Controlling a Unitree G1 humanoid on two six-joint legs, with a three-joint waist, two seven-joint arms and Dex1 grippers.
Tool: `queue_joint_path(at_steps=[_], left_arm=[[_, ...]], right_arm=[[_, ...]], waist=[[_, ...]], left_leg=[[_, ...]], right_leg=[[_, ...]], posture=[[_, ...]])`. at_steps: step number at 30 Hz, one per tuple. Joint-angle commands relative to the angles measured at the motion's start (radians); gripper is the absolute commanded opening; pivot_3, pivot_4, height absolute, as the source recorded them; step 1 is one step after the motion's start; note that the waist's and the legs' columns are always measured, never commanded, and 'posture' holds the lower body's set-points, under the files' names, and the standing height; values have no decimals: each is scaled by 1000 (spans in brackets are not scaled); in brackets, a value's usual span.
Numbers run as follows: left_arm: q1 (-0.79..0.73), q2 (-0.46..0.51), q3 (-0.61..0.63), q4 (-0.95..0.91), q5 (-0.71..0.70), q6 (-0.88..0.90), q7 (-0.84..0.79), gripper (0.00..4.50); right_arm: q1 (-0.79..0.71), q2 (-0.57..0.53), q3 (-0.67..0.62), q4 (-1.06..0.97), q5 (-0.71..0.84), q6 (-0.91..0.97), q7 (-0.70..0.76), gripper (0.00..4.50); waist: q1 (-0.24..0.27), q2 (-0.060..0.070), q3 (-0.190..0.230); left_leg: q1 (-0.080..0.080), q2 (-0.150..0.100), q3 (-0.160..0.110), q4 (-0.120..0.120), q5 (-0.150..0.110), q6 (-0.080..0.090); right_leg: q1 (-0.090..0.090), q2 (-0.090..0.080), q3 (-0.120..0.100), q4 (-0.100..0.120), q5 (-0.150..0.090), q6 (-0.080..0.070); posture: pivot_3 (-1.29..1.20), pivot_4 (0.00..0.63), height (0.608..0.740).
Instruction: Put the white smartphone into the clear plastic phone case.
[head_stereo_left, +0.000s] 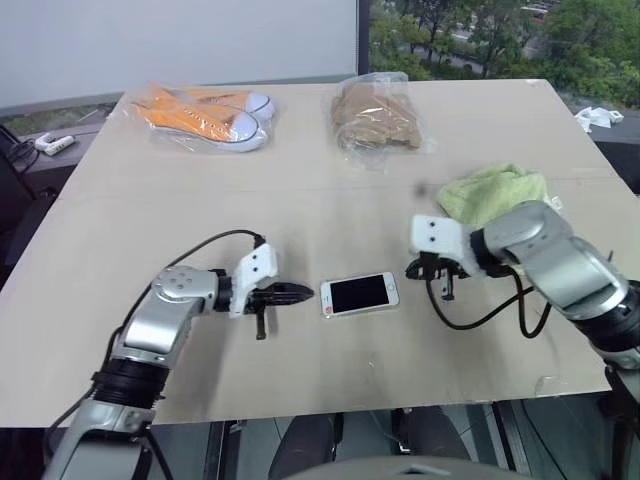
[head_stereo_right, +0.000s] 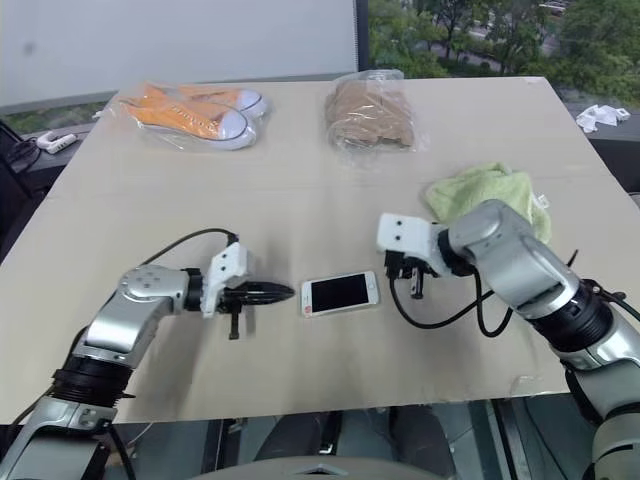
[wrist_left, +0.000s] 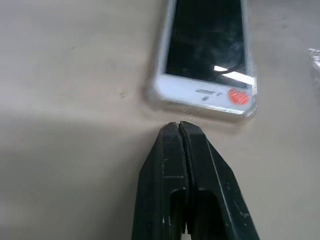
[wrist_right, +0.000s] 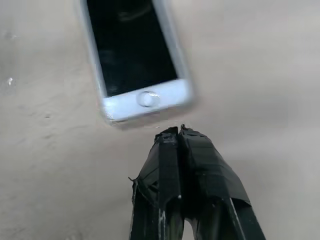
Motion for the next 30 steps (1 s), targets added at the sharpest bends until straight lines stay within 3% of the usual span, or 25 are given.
queue_joint_path(at_steps=[1, 5, 10, 19, 25, 30], left_arm=[[-8, 25, 33, -29, -37, 7, -17, 0], [-18, 14, 38, -46, -57, 5, -15, 0], [-47, -36, 9, -55, -66, 11, 8, 0], [-42, -121, -67, -124, -65, 48, 40, 0], [-46, -125, -119, -90, -11, 22, 50, 0], [-40, -124, -126, -94, -5, 25, 55, 0]], right_arm=[[38, -23, -77, -77, 63, 36, -14, 20], [82, -3, -137, -99, 99, 21, -68, 20], [141, 130, -223, -122, 184, 12, -174, 20], [375, 326, -319, -42, 211, -220, -380, 20], [467, 395, -355, 42, 265, -379, -373, 20], [475, 382, -330, 79, 269, -430, -343, 20]], waist=[[0, 0, 0], [2, 0, 0], [1, 0, 0], [1, -1, 0], [-3, 0, 0], [-1, 0, 0]], left_leg=[[0, 0, 0, 0, 0, 0], [-1, 0, 0, 0, 0, 0], [-1, 0, 0, 0, 0, 0], [0, 0, 0, 0, 0, 0], [2, 0, 3, 0, 0, 0], [2, 1, 3, 0, 0, 0]], right_leg=[[0, 0, 0, 0, 0, 0], [0, 0, 0, -1, 0, 0], [0, 0, 0, -1, 0, 0], [0, 0, 0, 1, 0, 0], [0, 1, 3, 2, 0, 0], [0, 2, 3, 3, 0, 0]], posture=[[0, 150, 740], [0, 150, 740], [0, 150, 740], [0, 150, 740], [0, 150, 740], [0, 150, 740]])
